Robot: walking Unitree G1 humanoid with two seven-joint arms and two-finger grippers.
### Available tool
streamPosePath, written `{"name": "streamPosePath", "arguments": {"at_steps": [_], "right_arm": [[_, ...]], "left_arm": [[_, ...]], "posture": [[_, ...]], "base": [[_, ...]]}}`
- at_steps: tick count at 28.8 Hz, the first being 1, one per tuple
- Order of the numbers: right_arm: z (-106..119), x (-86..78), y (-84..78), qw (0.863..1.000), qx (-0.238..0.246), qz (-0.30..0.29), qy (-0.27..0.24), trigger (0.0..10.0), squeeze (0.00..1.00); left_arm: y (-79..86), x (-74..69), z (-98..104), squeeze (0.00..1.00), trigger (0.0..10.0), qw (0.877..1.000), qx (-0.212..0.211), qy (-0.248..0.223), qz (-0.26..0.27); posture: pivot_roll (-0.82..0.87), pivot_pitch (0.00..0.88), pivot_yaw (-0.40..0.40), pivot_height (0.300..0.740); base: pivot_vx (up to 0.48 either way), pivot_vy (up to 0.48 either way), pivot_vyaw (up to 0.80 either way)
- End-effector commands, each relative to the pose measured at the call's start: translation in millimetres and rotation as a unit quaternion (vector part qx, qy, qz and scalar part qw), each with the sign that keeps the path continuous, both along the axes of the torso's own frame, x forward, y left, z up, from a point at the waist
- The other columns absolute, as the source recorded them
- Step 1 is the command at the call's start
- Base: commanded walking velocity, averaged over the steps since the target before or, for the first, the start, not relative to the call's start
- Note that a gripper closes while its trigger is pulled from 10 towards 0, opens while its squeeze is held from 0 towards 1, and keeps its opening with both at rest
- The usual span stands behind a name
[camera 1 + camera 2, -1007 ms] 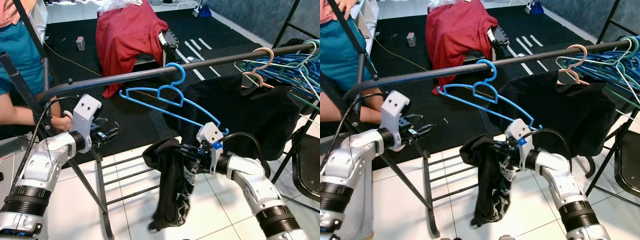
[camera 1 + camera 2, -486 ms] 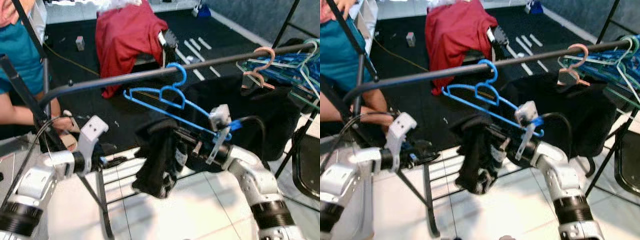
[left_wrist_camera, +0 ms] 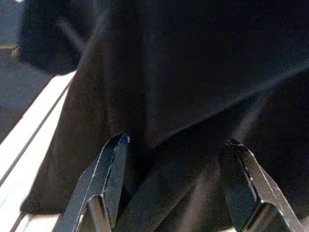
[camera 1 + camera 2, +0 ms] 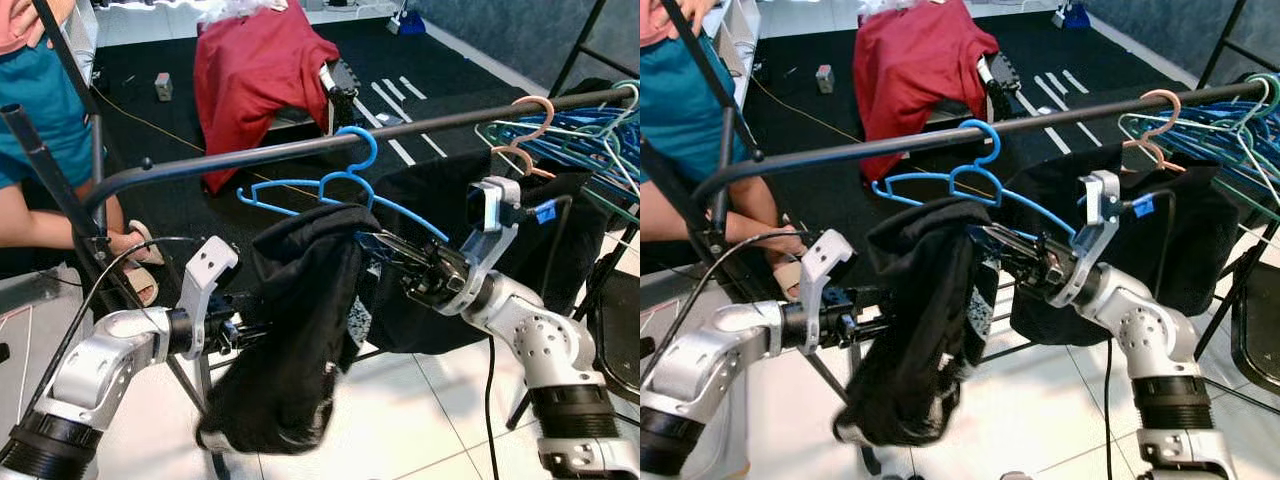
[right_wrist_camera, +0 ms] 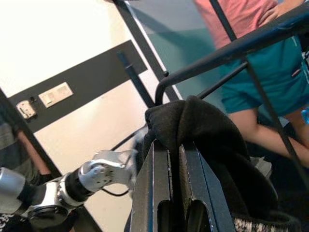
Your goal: Hang hanger
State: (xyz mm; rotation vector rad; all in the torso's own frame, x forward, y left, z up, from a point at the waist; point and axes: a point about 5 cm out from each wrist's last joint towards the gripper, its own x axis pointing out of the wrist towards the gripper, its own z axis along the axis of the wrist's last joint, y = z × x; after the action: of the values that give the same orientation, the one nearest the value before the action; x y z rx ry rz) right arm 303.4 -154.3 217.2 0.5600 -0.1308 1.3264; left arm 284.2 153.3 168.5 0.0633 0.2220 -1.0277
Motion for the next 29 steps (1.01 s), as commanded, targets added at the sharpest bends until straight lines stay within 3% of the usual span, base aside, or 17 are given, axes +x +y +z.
{"name": "streamPosePath", "arguments": {"at_steps": [1, 2, 4, 5, 7, 8, 9, 11, 12, 17, 20, 23, 25, 27, 29], "right_arm": [[7.3, 4.4, -0.4, 0.999, 0.007, -0.029, -0.023, 0.0, 0.0], [5.9, 8.7, -0.2, 0.998, 0.002, -0.059, -0.025, 0.0, 0.0], [5.9, 8.7, -0.2, 0.998, 0.002, -0.059, -0.025, 0.0, 0.0], [4.4, 11.7, -0.2, 0.996, -0.004, -0.084, -0.028, 0.0, 0.0], [4.4, 11.7, -0.2, 0.996, -0.004, -0.084, -0.028, 0.0, 0.0], [3.5, 16.0, -2.0, 0.992, -0.009, -0.123, -0.029, 0.0, 0.0], [4.1, 19.8, -4.3, 0.987, -0.004, -0.156, -0.029, 0.0, 0.0], [4.1, 19.8, -4.3, 0.987, -0.004, -0.156, -0.029, 0.0, 0.0], [7.3, 22.6, -7.3, 0.984, 0.016, -0.178, -0.021, 0.0, 0.0], [9.6, 24.0, -8.6, 0.982, 0.03, -0.187, -0.015, 0.0, 0.0], [9.4, 23.4, -2.2, 0.986, 0.029, -0.165, -0.008, 0.0, 0.0], [7.7, 18.8, 5.7, 0.992, 0.016, -0.125, -0.007, 0.0, 0.0], [7.7, 18.8, 5.7, 0.992, 0.016, -0.125, -0.007, 0.0, 0.0], [8.9, 18.6, 7.1, 0.992, 0.016, -0.126, -0.012, 0.0, 0.0], [10.5, 20.1, 7.1, 0.99, 0.019, -0.137, -0.015, 0.0, 0.0]], "left_arm": [[-1.2, -7.0, 0.3, 0.0, 10.0, 0.999, -0.025, 0.016, -0.012], [-2.3, -6.5, 5.3, 0.0, 10.0, 0.999, -0.052, 0.007, -0.006], [-2.3, -6.5, 5.3, 0.0, 10.0, 0.999, -0.052, 0.007, -0.006], [-1.3, -2.1, 8.9, 0.0, 10.0, 0.996, -0.083, 0.002, 0.018], [-1.3, -2.1, 8.9, 0.0, 10.0, 0.996, -0.083, 0.002, 0.018], [0.0, 3.7, 13.2, 1.0, 10.0, 0.988, -0.142, -0.004, 0.056], [-0.3, 5.5, 14.4, 1.0, 10.0, 0.981, -0.181, -0.011, 0.075], [-0.3, 5.5, 14.4, 1.0, 10.0, 0.981, -0.181, -0.011, 0.075], [-4.1, 4.8, 13.7, 1.0, 10.0, 0.974, -0.209, -0.02, 0.083], [-8.9, 3.0, 12.2, 1.0, 10.0, 0.972, -0.22, -0.027, 0.081], [-25.7, -1.0, 4.9, 1.0, 10.0, 0.979, -0.192, -0.032, 0.065], [-29.7, 6.0, -1.9, 1.0, 10.0, 0.983, -0.127, -0.079, 0.101], [-29.7, 6.0, -1.9, 1.0, 10.0, 0.983, -0.127, -0.079, 0.101], [-28.8, 11.1, 3.9, 1.0, 10.0, 0.977, -0.121, -0.117, 0.127], [-31.4, 10.2, 8.4, 1.0, 10.0, 0.975, -0.136, -0.124, 0.121]], "posture": [[-0.09, 0.124, 0.002, 0.74], [-0.09, 0.127, 0.003, 0.74], [-0.09, 0.127, 0.003, 0.74], [-0.09, 0.127, 0.003, 0.74], [-0.09, 0.127, 0.003, 0.74], [-0.09, 0.134, 0.007, 0.74], [-0.09, 0.135, 0.008, 0.74], [-0.09, 0.135, 0.008, 0.74], [-0.1, 0.142, 0.007, 0.74], [-0.1, 0.143, 0.007, 0.74], [-0.1, 0.151, 0.0, 0.74], [-0.11, 0.153, -0.001, 0.74], [-0.11, 0.153, -0.001, 0.74], [-0.11, 0.154, 0.001, 0.74], [-0.11, 0.155, 0.001, 0.74]], "base": [[0.0, 0.0, 0.0], [0.0, 0.0, 0.0], [0.0, 0.0, 0.0], [0.0, 0.0, 0.0], [0.0, 0.0, 0.0], [0.0, 0.0, 0.0], [0.0, 0.0, 0.0], [0.0, 0.0, 0.0], [0.0, 0.0, 0.0], [0.0, 0.0, 0.0], [0.0, 0.0, 0.0], [0.0, 0.0, 0.0], [0.0, 0.0, 0.0], [0.0, 0.0, 0.0], [0.0, 0.0, 0.0]]}}
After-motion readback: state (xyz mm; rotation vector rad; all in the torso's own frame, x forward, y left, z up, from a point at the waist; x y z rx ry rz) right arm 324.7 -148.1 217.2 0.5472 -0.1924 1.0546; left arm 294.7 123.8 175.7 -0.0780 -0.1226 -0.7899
